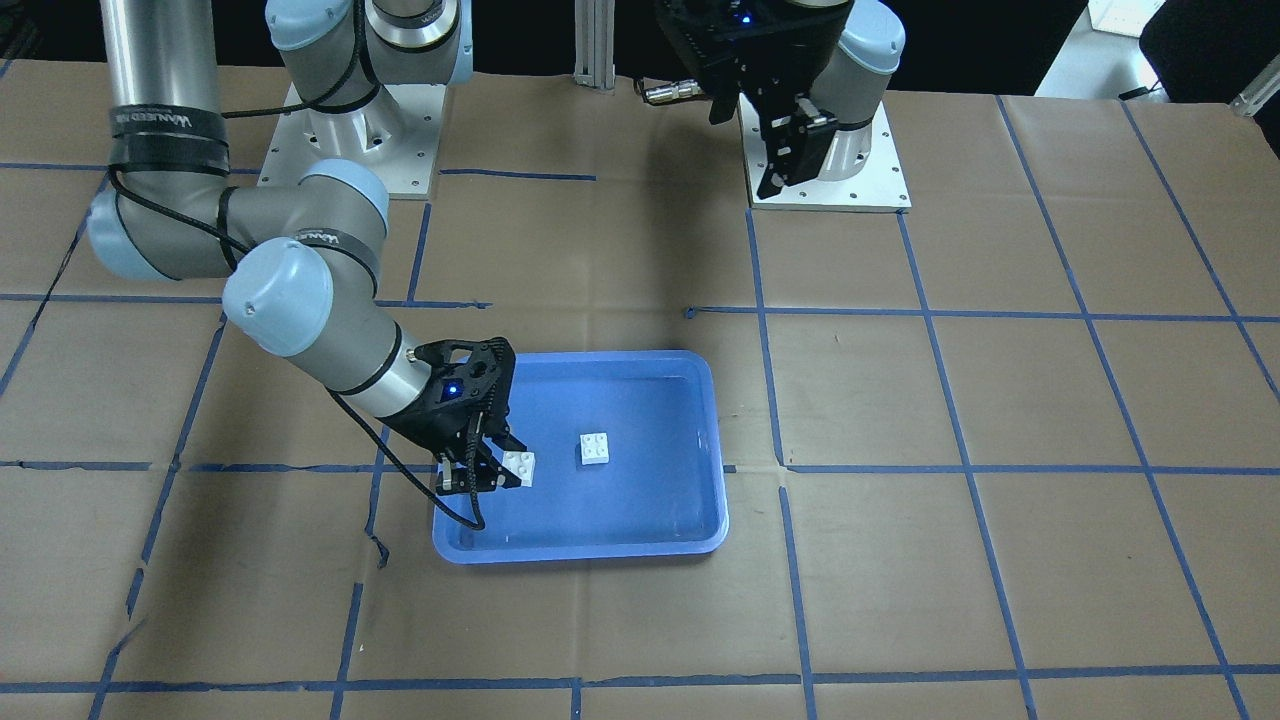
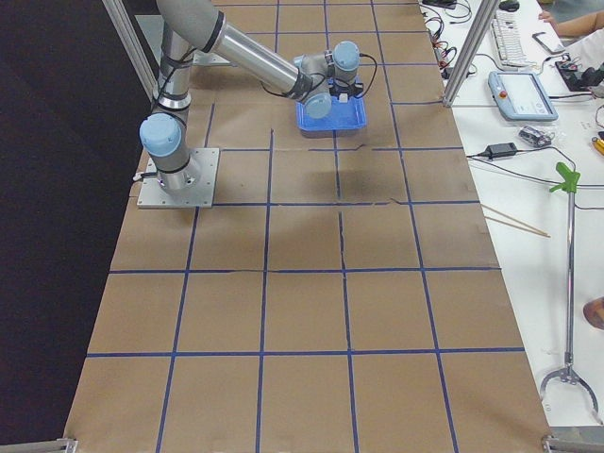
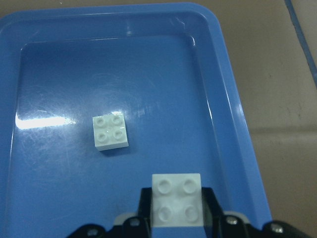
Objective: Assemble white blocks and place on blue tray
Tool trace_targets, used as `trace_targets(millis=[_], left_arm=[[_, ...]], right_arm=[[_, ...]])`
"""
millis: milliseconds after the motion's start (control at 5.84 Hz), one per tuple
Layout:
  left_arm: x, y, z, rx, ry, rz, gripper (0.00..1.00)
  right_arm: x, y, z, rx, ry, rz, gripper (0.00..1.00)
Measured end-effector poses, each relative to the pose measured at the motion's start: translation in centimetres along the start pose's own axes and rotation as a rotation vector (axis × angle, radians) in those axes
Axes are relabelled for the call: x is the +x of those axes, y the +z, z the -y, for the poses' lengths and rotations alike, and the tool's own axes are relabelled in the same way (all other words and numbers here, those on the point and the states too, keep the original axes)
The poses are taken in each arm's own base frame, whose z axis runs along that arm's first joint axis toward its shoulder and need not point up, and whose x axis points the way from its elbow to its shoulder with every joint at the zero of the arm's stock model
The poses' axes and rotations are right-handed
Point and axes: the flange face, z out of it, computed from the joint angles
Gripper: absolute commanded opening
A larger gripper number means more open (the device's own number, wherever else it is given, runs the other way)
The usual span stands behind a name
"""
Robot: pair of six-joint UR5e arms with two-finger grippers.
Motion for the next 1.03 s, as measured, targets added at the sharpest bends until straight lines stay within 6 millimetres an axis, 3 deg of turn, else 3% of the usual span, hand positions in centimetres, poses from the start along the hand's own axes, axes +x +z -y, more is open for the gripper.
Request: trace_targets(millis=[342, 514, 685, 1027], left_arm=[[-3.9, -0.5, -2.1, 0.029, -0.403, 0.011, 0.99], [-4.8, -1.2, -2.0, 0.087, -0.617, 0.044, 0.99], [-5.3, -2.2, -1.8, 0.151, -0.784, 0.073, 0.99], [-5.1, -3.2, -2.4, 0.188, -0.911, 0.112, 0.99]], right_arm=[[-1.4, 3.3, 0.6, -0.004, -0.032, 0.029, 0.29], [-1.9, 4.0, 0.5, -0.007, -0.033, 0.043, 0.29], [-2.4, 4.5, 0.2, -0.010, -0.029, 0.055, 0.29], [-2.8, 5.4, -0.2, -0.008, -0.015, 0.076, 0.29]])
